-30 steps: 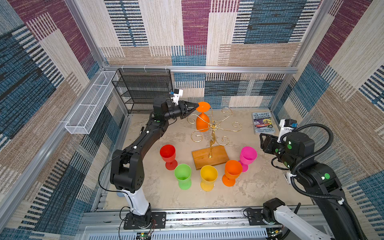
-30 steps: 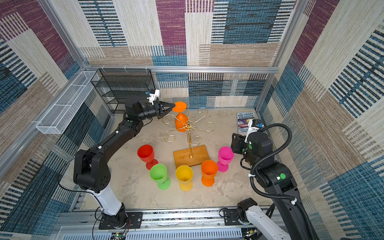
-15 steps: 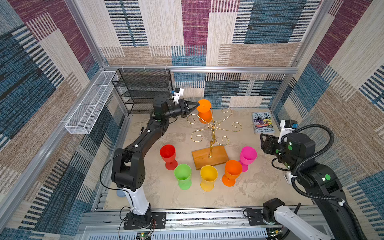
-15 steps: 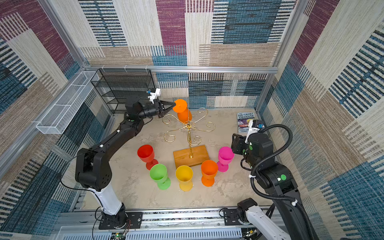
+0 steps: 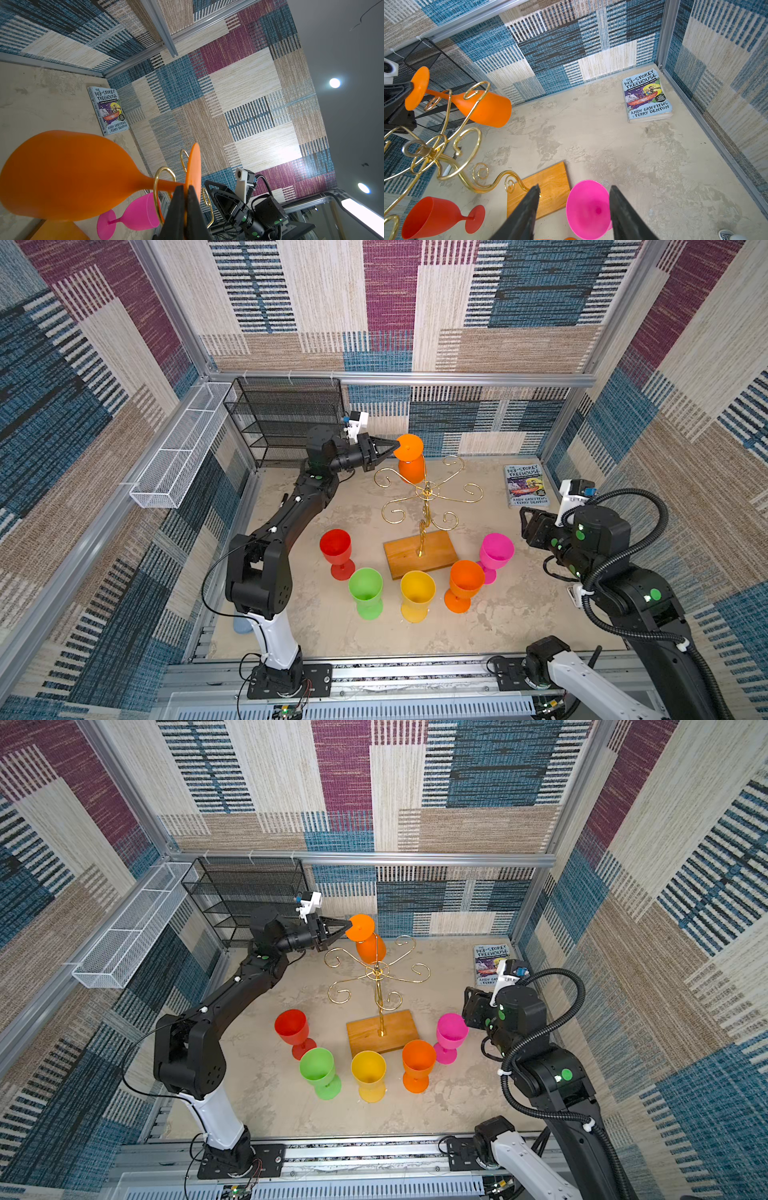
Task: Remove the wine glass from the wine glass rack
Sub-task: 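Close the left gripper on the last orange glass's foot on the rack, then slide the orange glass off its rack arm with the left gripper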
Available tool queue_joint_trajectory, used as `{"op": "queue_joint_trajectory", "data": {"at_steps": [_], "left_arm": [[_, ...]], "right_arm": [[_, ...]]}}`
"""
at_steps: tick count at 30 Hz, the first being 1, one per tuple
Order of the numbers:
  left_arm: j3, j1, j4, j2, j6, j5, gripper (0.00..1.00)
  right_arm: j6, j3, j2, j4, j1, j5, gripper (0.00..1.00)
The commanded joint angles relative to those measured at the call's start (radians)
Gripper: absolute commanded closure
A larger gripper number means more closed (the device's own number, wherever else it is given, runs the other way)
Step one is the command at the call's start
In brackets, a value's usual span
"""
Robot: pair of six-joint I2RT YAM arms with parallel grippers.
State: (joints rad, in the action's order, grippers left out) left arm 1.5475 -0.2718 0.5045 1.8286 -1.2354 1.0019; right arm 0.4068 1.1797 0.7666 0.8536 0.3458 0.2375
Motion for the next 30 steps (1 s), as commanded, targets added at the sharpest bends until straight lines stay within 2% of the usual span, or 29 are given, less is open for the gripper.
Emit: {"op": "queue_joint_trajectory", "data": {"at_steps": [1, 13, 30], "left_arm": [[0.018, -0.004, 0.045, 0.007, -0.008, 0.015, 1.0], [0.023, -0.021, 0.073, 0.015, -0.022, 0.047, 1.0], [0.008, -0.026, 0.037, -0.026, 0.021, 0.124, 1.0]], "right_arm": [[-0.001, -0.002, 0.003, -0.044, 0.001, -0.004, 0.44], [0.0, -0.019, 0.005, -0.057, 0.0, -0.019, 0.44], [0.001, -0.027, -0.004, -0.056, 0.001, -0.024, 0.44]]}}
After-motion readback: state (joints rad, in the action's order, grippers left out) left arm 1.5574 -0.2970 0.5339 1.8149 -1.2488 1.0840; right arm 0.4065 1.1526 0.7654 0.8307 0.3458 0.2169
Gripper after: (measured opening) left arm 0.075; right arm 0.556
